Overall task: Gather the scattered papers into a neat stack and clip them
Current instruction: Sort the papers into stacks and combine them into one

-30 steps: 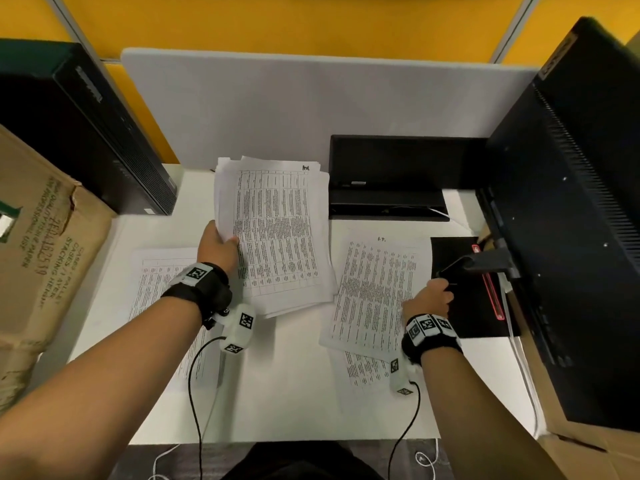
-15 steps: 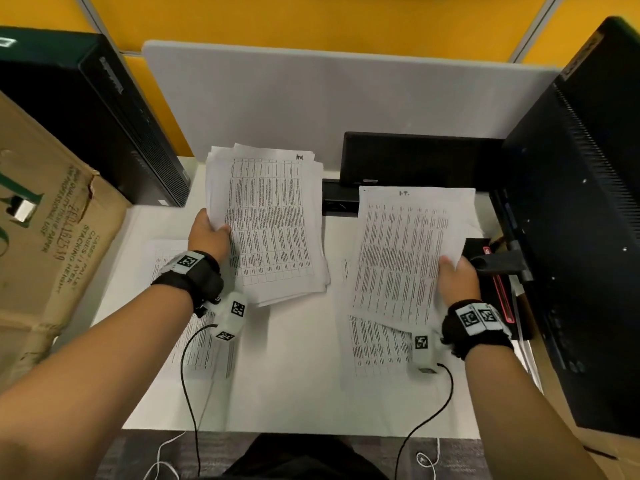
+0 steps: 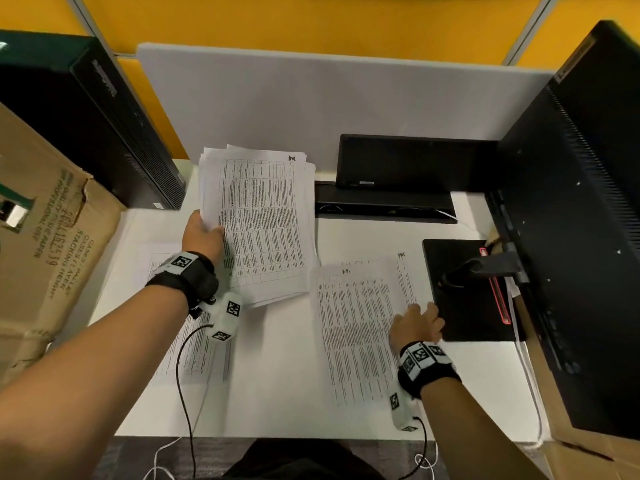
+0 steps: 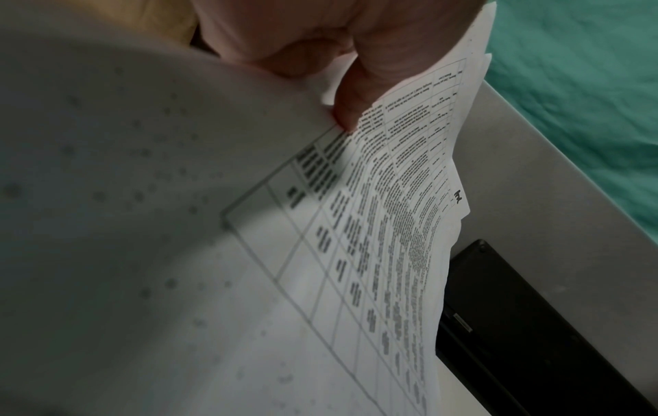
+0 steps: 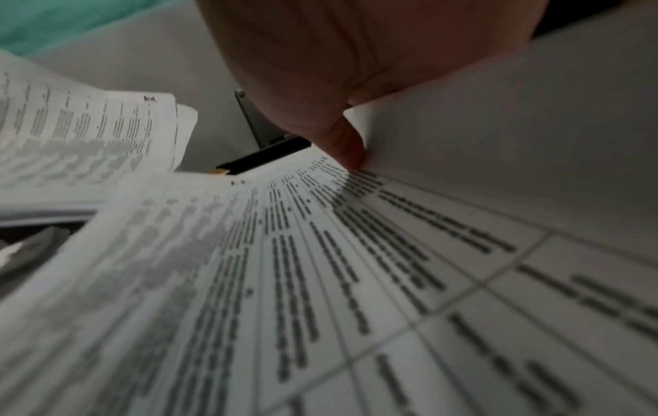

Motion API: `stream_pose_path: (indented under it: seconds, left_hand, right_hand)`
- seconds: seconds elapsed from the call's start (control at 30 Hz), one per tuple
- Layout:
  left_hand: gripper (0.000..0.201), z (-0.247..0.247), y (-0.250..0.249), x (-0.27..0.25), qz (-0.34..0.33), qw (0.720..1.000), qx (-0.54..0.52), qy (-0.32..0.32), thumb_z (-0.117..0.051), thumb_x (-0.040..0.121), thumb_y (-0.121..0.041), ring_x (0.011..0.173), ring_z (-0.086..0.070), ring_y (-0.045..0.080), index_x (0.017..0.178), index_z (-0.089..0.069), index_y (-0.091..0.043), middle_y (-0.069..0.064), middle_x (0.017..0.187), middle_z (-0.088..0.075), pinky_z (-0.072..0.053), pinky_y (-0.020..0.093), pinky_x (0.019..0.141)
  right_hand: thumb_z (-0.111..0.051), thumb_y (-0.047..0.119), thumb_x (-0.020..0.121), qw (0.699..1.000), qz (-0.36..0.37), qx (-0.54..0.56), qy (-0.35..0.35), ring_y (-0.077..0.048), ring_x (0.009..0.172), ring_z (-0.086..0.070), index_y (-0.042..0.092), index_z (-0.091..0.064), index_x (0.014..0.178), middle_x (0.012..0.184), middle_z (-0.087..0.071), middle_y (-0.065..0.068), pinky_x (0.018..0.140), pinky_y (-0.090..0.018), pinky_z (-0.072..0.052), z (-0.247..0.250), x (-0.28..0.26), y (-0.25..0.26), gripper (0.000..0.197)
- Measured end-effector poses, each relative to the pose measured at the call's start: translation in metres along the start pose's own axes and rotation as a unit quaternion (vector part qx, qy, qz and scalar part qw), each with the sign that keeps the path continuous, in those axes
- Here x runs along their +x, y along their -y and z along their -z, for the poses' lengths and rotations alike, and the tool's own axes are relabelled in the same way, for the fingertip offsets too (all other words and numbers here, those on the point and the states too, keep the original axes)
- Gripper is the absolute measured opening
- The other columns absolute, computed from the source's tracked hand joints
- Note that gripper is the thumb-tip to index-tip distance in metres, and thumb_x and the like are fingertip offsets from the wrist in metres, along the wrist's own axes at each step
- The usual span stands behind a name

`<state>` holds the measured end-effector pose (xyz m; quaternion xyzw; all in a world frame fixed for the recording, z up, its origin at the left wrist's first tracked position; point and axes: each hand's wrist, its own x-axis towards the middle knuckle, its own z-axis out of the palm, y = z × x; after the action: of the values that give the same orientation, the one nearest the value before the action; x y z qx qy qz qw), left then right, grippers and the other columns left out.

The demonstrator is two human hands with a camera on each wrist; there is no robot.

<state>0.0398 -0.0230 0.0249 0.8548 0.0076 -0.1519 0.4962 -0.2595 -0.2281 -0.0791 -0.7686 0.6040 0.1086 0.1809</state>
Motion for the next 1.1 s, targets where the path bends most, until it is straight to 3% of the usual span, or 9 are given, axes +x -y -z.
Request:
stream_pose_path:
  seconds: [0.37, 0.47, 0.53, 0.63, 0.7, 0.87, 0.97, 1.03, 1.1]
  left_hand:
    - [0.039, 0.004, 0.0, 0.005, 0.006, 1.0, -0.003, -0.003, -0.048, 0.096, -0.004, 0.117, -0.056, 0.031, 0.133, -0.046, -0.013, 0.013, 0.128, -0.058, -0.043, 0.038, 0.097]
    - [0.036, 0.006, 0.001, 0.005, 0.013, 1.0, 0.007, 0.001, -0.048, 0.096, -0.006, 0.117, -0.056, 0.033, 0.132, -0.046, -0.013, 0.014, 0.128, -0.058, -0.045, 0.043, 0.1]
    - [0.037, 0.006, 0.002, 0.005, 0.016, 1.0, 0.011, 0.002, -0.048, 0.096, -0.006, 0.116, -0.055, 0.033, 0.132, -0.046, -0.013, 0.013, 0.128, -0.058, -0.044, 0.044, 0.101]
    - [0.036, 0.007, 0.002, 0.005, 0.018, 1.0, 0.014, 0.003, -0.048, 0.096, -0.006, 0.116, -0.055, 0.034, 0.131, -0.046, -0.014, 0.013, 0.127, -0.058, -0.044, 0.046, 0.102]
    - [0.036, 0.007, 0.002, 0.005, 0.017, 1.0, 0.019, 0.002, -0.047, 0.096, -0.006, 0.117, -0.055, 0.034, 0.131, -0.046, -0.012, 0.014, 0.127, -0.058, -0.044, 0.043, 0.101]
    - [0.037, 0.007, -0.001, 0.003, 0.016, 0.999, 0.031, 0.007, -0.046, 0.097, -0.004, 0.117, -0.054, 0.033, 0.133, -0.044, -0.009, 0.017, 0.128, -0.057, -0.042, 0.037, 0.095]
    - [0.035, 0.007, -0.001, 0.003, 0.018, 0.999, 0.032, 0.011, -0.045, 0.097, -0.004, 0.116, -0.055, 0.034, 0.132, -0.045, -0.009, 0.017, 0.126, -0.058, -0.043, 0.039, 0.094]
    - [0.036, 0.007, 0.0, 0.004, 0.02, 0.999, 0.027, 0.01, -0.046, 0.096, -0.003, 0.114, -0.056, 0.033, 0.131, -0.046, -0.009, 0.016, 0.124, -0.058, -0.044, 0.038, 0.093]
    - [0.036, 0.007, -0.001, 0.004, 0.025, 0.999, 0.018, 0.013, -0.046, 0.096, -0.004, 0.107, -0.056, 0.028, 0.131, -0.046, -0.01, 0.012, 0.119, -0.059, -0.044, 0.038, 0.095]
  right_hand:
    - [-0.063, 0.046, 0.086, 0.999, -0.012, 0.028, 0.041, -0.033, 0.114, -0.038, 0.024, -0.059, 0.111, 0.126, -0.042, -0.015, 0.097, -0.045, -0.035, 0.018, 0.022, 0.006, 0.034]
    - [-0.068, 0.033, 0.085, 0.991, 0.018, 0.117, 0.055, -0.025, 0.088, -0.05, 0.018, -0.056, 0.098, 0.12, -0.048, -0.017, 0.07, -0.028, -0.045, 0.024, 0.033, 0.006, 0.023]
    - [-0.07, 0.016, 0.086, 0.98, 0.037, 0.191, 0.039, -0.019, 0.071, -0.053, 0.012, -0.053, 0.112, 0.126, -0.046, -0.02, 0.056, -0.02, -0.041, 0.03, 0.036, 0.008, 0.031]
    - [-0.065, -0.002, 0.086, 0.954, 0.03, 0.297, 0.029, -0.035, 0.111, -0.059, 0.011, -0.033, 0.142, 0.139, -0.047, -0.021, 0.087, -0.029, -0.047, 0.039, 0.037, 0.013, 0.065]
    - [-0.061, 0.001, 0.09, 0.945, -0.002, 0.325, 0.03, -0.037, 0.123, -0.053, 0.007, -0.029, 0.145, 0.139, -0.05, -0.019, 0.098, -0.037, -0.044, 0.044, 0.04, 0.018, 0.065]
    - [-0.049, 0.016, 0.097, 0.95, 0.043, 0.31, 0.013, -0.032, 0.102, -0.062, 0.002, -0.059, 0.119, 0.116, -0.064, -0.015, 0.081, -0.03, -0.044, 0.066, 0.051, 0.023, 0.027]
    - [-0.05, 0.019, 0.097, 0.926, 0.104, 0.359, -0.053, -0.03, 0.096, -0.063, 0.007, -0.063, 0.104, 0.103, -0.066, -0.011, 0.08, -0.029, -0.047, 0.101, 0.05, 0.029, 0.019]
    - [-0.051, 0.02, 0.096, 0.907, 0.139, 0.389, -0.082, -0.023, 0.09, -0.063, 0.007, -0.062, 0.099, 0.097, -0.066, -0.006, 0.069, -0.018, -0.047, 0.129, 0.047, 0.034, 0.017]
    - [-0.051, 0.019, 0.098, 0.894, 0.173, 0.406, -0.082, -0.017, 0.09, -0.059, 0.008, -0.062, 0.107, 0.1, -0.063, -0.001, 0.064, -0.015, -0.042, 0.153, 0.042, 0.04, 0.018]
